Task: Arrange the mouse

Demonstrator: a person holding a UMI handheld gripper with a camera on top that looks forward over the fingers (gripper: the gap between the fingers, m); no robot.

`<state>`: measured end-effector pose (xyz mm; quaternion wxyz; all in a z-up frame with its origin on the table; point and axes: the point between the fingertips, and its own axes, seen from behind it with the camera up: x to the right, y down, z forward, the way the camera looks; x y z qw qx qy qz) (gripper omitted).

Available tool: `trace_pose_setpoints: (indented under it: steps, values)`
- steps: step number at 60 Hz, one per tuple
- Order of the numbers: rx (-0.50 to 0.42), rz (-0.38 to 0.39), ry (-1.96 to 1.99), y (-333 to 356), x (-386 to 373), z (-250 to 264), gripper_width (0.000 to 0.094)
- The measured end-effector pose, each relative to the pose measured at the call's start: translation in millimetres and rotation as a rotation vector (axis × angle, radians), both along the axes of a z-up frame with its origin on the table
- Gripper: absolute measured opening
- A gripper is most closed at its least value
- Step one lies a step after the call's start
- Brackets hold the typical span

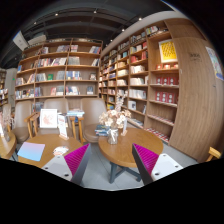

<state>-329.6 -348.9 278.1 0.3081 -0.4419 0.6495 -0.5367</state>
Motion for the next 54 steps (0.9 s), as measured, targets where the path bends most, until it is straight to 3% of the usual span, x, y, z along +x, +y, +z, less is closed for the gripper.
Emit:
trace_pose_setpoints:
  steps: [22, 54]
  values:
    - [0.006, 0.079, 0.055, 50, 24, -33, 0.0856]
    - [0.063, 0.288, 0.167, 179, 78, -114, 0.0852]
